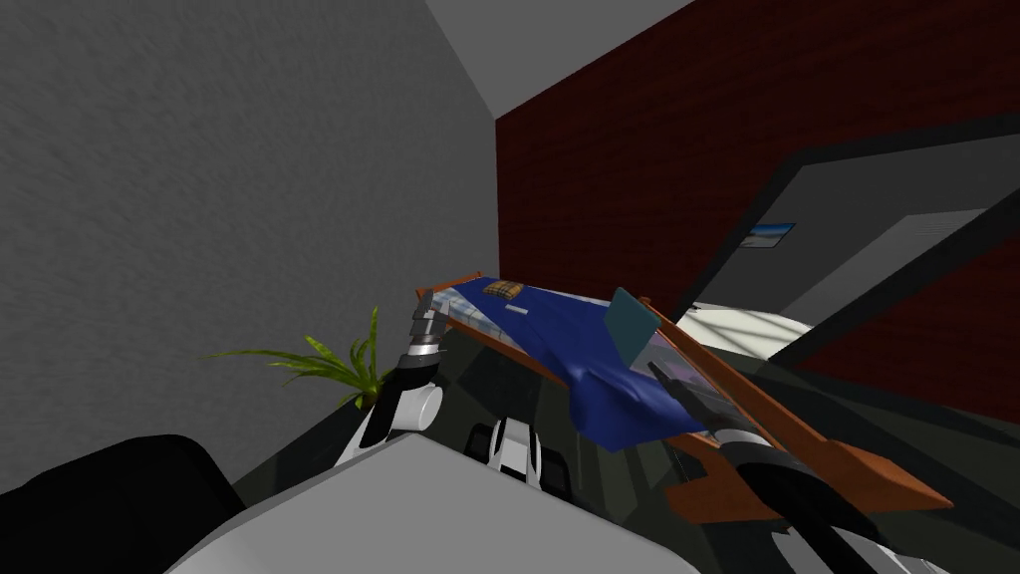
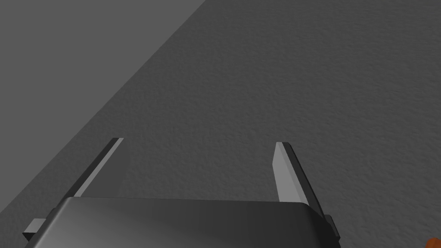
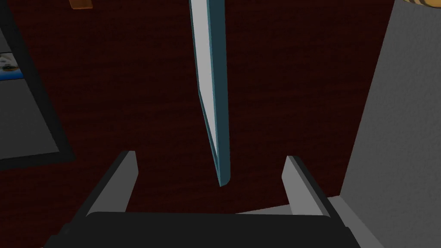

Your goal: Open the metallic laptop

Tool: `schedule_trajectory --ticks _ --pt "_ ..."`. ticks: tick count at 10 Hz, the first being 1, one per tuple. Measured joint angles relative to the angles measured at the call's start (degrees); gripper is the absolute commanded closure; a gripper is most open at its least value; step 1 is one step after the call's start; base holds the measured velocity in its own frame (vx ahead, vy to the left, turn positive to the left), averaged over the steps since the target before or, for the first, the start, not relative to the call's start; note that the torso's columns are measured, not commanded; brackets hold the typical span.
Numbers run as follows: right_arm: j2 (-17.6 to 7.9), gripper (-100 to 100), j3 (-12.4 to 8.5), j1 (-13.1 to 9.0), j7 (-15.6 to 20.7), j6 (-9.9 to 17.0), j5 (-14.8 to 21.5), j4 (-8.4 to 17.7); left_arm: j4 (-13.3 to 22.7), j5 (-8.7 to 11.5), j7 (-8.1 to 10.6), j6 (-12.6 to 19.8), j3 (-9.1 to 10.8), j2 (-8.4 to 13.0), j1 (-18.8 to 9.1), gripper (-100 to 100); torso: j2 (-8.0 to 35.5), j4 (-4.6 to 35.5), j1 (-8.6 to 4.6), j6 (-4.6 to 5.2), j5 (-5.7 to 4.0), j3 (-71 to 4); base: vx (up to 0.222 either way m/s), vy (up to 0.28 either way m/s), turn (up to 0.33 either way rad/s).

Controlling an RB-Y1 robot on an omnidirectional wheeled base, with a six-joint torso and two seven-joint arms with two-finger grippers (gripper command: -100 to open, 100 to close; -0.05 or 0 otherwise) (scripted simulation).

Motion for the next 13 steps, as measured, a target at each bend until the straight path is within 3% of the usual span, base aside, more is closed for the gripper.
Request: schedule_trajectory --ticks 2,10,13 --pt "-3.3 -100 -1.4 -0.8 2.0 0.8 2.3 3.7 0.0 0.0 0.0 0.0 0.0 0.0 0.0 0 0.1 0.0 -0.03 0.0 0.01 0.1 0.071 0.133 0.062" --pt "-14.3 -100 -5.3 -1.5 8.2 6.8 9.9 10.4 0.0 0.0 0.0 0.0 0.0 0.0 0.0 0 0.2 0.0 -0.15 0.0 -0.05 0.1 0.058 0.094 0.044" --pt "-17.2 -100 -5.5 -2.2 9.6 8.6 11.5 11.7 0.0 0.0 0.0 0.0 0.01 0.0 0.0 0 0.1 0.0 -0.13 0.0 -0.03 0.1 0.025 0.039 0.019"
